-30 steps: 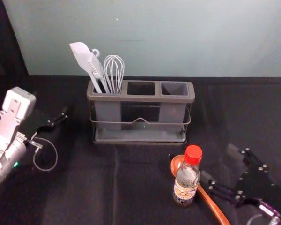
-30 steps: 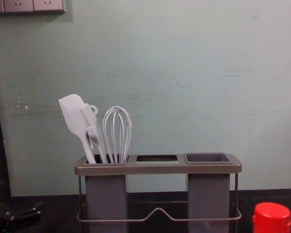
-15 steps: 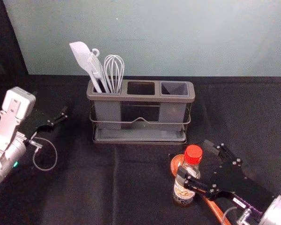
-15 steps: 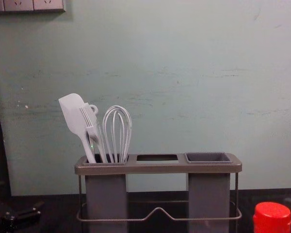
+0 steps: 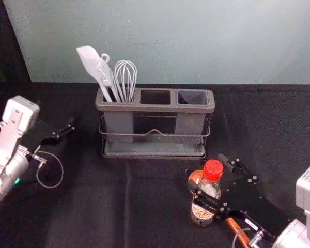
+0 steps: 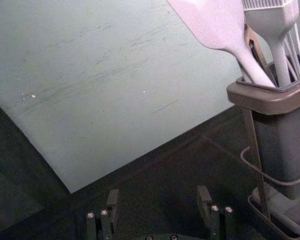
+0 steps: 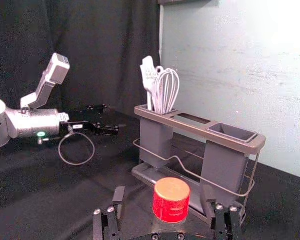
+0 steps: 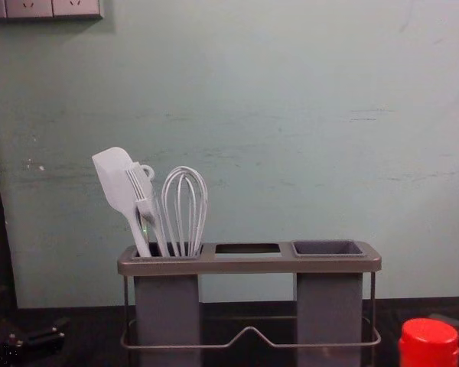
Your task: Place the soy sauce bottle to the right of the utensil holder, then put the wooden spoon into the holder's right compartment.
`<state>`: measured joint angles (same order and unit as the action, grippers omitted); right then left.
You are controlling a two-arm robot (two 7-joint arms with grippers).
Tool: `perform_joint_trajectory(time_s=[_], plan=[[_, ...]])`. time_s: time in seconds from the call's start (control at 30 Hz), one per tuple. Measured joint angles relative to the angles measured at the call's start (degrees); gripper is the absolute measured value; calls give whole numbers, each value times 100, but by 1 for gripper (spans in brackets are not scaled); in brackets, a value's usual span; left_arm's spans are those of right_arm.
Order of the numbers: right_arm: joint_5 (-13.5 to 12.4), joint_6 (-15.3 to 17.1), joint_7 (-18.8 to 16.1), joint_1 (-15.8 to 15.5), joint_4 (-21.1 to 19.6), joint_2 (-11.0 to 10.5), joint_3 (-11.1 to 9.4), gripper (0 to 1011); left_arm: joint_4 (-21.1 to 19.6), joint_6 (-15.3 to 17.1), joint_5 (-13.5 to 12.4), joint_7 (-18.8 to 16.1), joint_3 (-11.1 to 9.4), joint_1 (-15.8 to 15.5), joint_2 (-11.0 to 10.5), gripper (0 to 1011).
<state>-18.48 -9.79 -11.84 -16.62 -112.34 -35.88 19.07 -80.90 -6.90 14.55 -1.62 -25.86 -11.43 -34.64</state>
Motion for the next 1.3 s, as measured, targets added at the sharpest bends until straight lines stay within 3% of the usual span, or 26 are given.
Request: perform_joint_trajectory(time_s=[0.37,0.63,0.97,1.3], plan=[[40,35,-7,-67,-14,193,-97,682,0,0,0,0,0,0,0,1000],[-23,73,-127,-130,-86,298,-209,406,0,0,0,0,0,0,0,1000],[-162,59,-259,-202,-291,357,-430,375,0,0,0,0,0,0,0,1000],[-318,32,-295,-325,-460,364,-923,375,0,0,0,0,0,0,0,1000]])
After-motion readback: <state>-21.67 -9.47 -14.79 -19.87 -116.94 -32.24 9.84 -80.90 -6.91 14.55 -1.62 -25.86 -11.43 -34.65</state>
